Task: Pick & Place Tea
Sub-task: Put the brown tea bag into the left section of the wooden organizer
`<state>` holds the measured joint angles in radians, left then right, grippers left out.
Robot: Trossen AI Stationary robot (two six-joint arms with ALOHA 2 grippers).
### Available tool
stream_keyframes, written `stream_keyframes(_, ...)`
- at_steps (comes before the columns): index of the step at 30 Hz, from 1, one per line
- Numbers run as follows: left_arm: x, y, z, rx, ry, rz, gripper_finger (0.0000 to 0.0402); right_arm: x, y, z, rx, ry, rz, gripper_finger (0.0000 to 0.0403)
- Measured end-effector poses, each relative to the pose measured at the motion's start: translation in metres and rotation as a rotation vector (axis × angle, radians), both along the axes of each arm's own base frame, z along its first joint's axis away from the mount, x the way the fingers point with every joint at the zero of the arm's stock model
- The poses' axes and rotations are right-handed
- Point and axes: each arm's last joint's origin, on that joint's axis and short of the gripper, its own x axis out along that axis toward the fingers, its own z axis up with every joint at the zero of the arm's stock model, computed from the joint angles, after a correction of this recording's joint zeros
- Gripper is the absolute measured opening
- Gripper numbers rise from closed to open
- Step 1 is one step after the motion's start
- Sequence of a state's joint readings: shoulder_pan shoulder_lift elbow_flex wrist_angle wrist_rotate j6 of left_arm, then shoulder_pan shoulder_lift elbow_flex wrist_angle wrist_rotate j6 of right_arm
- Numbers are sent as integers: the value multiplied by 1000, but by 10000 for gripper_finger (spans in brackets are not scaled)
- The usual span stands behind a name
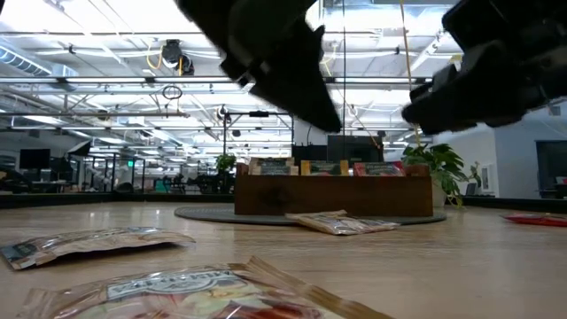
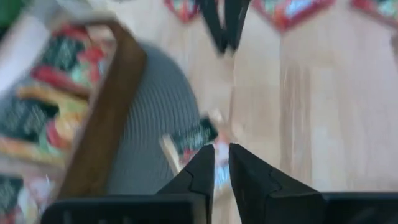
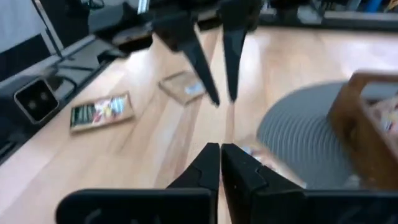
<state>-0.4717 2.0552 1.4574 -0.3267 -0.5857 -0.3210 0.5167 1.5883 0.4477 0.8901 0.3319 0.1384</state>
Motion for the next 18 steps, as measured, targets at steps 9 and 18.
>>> stream_keyframes(9, 6, 17, -14, -178, 43, 149, 71, 3, -11, -6, 187, 105, -67, 64)
stream_keyframes(18, 12, 29, -46, -203, 103, 258, 53, 18, -46, -26, 405, 271, -101, 161)
